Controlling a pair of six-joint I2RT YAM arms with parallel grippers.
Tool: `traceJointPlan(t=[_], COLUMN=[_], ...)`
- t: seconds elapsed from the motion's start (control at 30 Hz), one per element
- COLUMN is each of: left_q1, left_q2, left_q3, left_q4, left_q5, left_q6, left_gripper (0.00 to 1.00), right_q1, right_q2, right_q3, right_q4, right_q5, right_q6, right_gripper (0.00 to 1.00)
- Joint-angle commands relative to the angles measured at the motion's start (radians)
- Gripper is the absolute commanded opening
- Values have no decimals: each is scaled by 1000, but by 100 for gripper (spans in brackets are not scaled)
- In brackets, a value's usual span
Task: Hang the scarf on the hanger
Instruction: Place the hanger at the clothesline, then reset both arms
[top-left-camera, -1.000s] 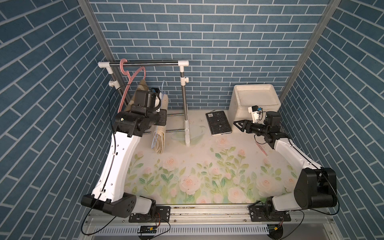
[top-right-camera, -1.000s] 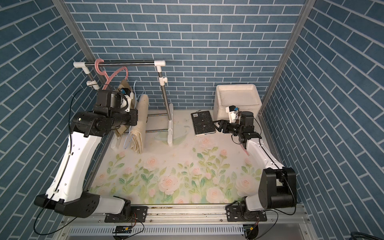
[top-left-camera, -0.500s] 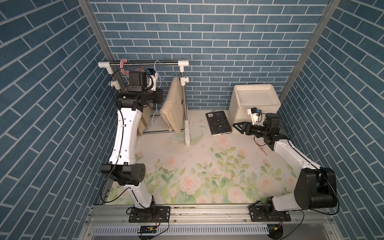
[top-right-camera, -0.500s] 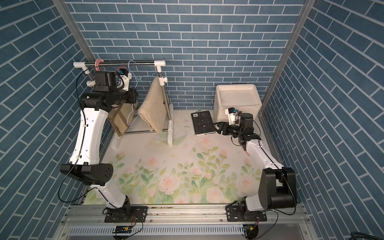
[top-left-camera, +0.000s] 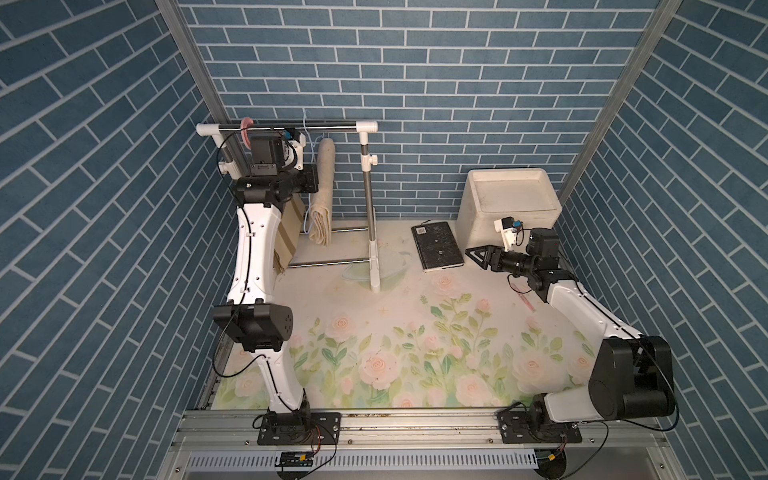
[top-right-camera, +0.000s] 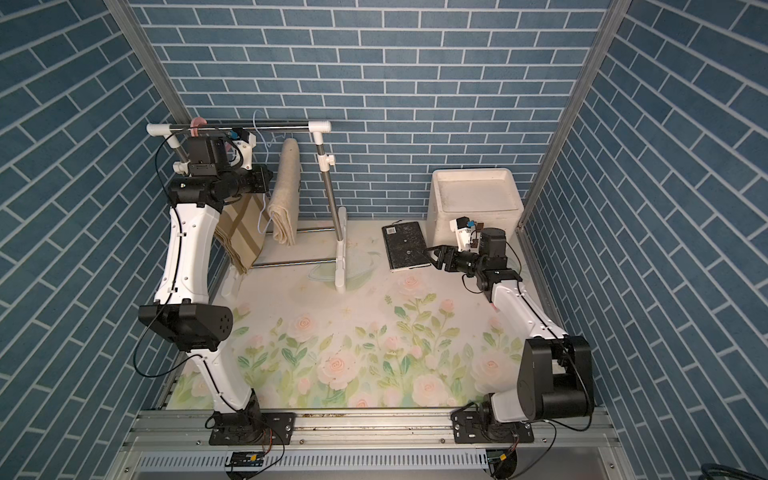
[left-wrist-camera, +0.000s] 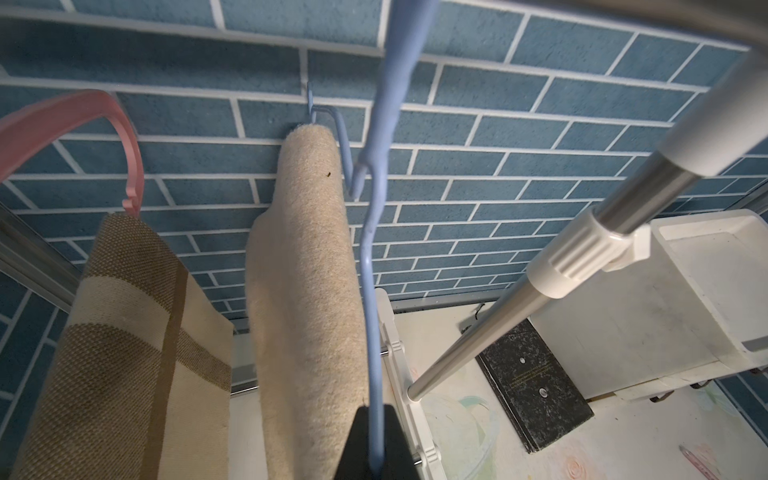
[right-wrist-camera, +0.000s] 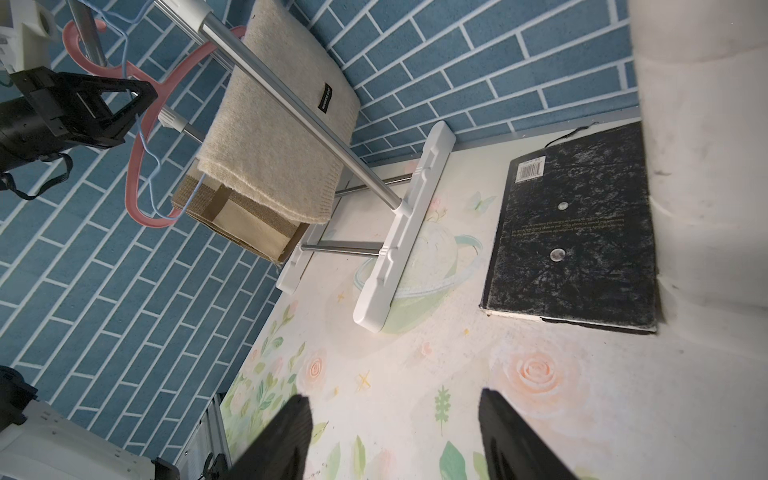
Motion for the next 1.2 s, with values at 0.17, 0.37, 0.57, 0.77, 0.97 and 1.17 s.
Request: traceJointPlan(t=[0.17, 0.37, 0.57, 0.77, 0.97, 1.17], left_q1=[6, 5, 6, 5, -17, -54], left_q2=[-32, -147, -368, -771, -1127, -1317], left_q3=[-117, -235, -454, -983, -1511, -1819], left_q4=[90, 107, 172, 408, 710, 887], left_q5=[8, -46, -103, -105, 10, -108], left_q6=[10, 20, -7, -94, -250, -277], left_gripper=[0, 31, 60, 73, 74, 76], right_q1=[-2, -12, -61, -97, -106, -106], right_q2=[-27, -50, -171, -338, -483, -592], right_q3=[-8, 44, 29, -66, -247, -530], right_q4=[4, -103, -151, -153, -38, 249], right_q5=[15, 86, 218, 471, 716, 883], right_q6=[22, -54, -105, -155, -166, -251], right_gripper=[69, 70, 80, 90, 97, 100])
